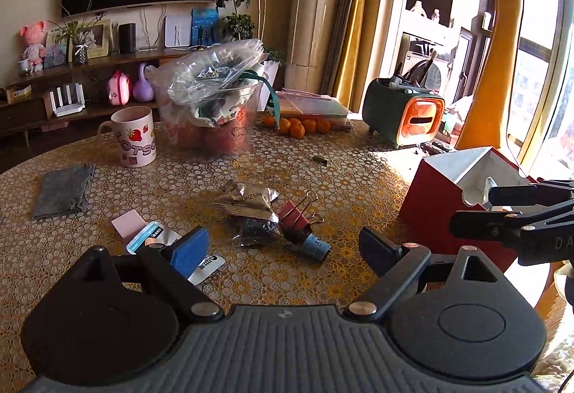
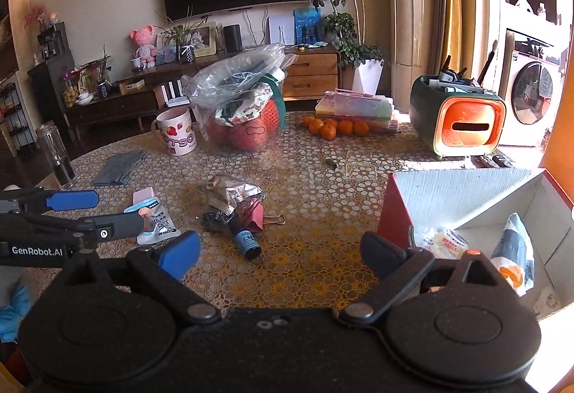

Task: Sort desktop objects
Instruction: 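Move the right tool toward the blue-labelled bottle while the left tool approaches the sausage packet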

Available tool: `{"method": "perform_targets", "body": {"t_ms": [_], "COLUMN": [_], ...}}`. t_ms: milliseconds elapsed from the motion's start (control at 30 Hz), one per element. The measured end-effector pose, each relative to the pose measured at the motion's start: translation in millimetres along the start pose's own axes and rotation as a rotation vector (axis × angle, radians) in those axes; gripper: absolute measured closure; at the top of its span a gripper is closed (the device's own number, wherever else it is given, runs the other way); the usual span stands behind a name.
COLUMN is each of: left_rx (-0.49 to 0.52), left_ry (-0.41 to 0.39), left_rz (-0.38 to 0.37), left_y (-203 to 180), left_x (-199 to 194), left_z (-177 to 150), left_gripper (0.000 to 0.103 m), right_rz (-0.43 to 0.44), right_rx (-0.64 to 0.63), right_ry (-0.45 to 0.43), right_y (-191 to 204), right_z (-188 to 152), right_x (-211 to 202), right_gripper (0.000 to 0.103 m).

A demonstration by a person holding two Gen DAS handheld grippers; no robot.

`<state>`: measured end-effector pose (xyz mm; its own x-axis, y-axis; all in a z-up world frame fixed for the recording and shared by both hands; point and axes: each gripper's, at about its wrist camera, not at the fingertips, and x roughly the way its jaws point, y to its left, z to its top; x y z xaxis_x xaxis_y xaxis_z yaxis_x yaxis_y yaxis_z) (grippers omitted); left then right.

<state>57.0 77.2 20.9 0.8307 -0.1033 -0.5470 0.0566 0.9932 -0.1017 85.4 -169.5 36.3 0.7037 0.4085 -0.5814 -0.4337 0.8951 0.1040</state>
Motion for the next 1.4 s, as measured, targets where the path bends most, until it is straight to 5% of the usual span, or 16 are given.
{"method": "perform_targets", "body": {"t_ms": [967, 1400], "left_rx": [-0.039, -0.074], "left_ry": [0.121, 0.166], "left_rz": [0.170, 0.168], "left_y": [104.6, 117.8], "left_x": [92.7, 137.5], "left_z": [-31.6, -31.5], "left_gripper": [0.012, 0.012], "right_rz": [0.069, 0.091], "right_rx": [-0.067, -0.098], "right_ry": [0.140, 0.189], "right_y": [28.2, 34.3], "right_z": [-4.6, -11.6], "right_x": [116.8, 156.7], "right_gripper": [0.011, 0.012]}}
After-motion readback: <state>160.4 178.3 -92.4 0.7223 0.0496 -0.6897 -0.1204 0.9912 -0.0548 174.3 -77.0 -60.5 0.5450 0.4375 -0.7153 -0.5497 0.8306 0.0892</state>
